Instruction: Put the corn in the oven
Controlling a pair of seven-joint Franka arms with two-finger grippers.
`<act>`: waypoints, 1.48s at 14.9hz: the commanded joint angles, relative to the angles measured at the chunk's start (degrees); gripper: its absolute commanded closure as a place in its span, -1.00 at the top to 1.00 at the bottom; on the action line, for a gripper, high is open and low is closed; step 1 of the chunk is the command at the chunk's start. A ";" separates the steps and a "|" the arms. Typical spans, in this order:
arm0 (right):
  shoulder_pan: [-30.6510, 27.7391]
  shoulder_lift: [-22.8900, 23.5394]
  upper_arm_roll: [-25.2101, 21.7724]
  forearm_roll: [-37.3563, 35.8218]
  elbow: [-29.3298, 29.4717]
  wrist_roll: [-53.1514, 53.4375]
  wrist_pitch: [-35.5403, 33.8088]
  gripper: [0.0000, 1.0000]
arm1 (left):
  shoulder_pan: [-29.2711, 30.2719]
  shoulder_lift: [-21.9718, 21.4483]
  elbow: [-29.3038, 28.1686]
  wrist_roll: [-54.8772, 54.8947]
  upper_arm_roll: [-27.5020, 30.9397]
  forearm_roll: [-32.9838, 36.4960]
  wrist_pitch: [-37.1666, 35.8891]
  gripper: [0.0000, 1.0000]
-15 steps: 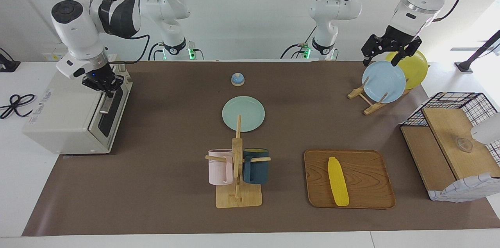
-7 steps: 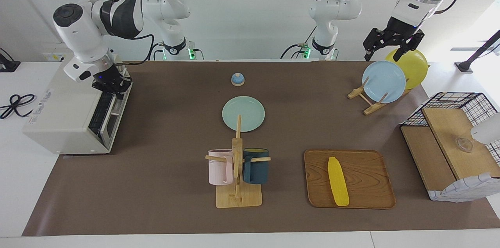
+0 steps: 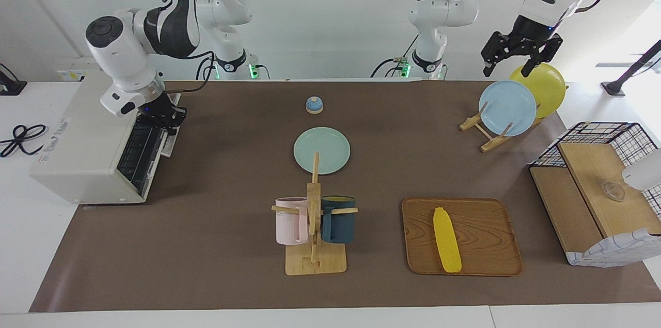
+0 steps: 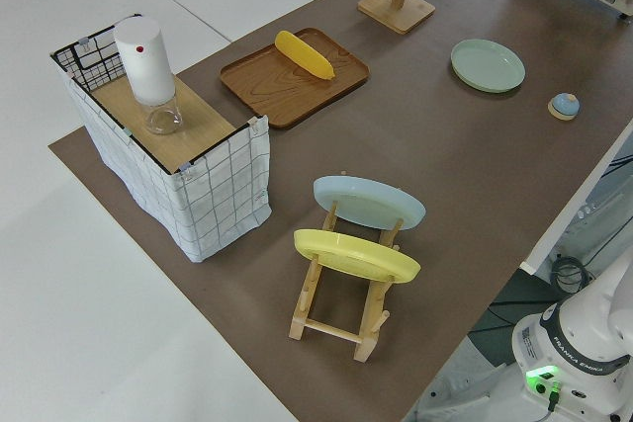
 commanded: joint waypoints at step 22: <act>2.03 13.63 -0.90 -2.01 -5.29 3.34 21.14 -1.00 | 1.14 -0.83 -1.65 1.59 -0.47 1.63 -0.87 1.00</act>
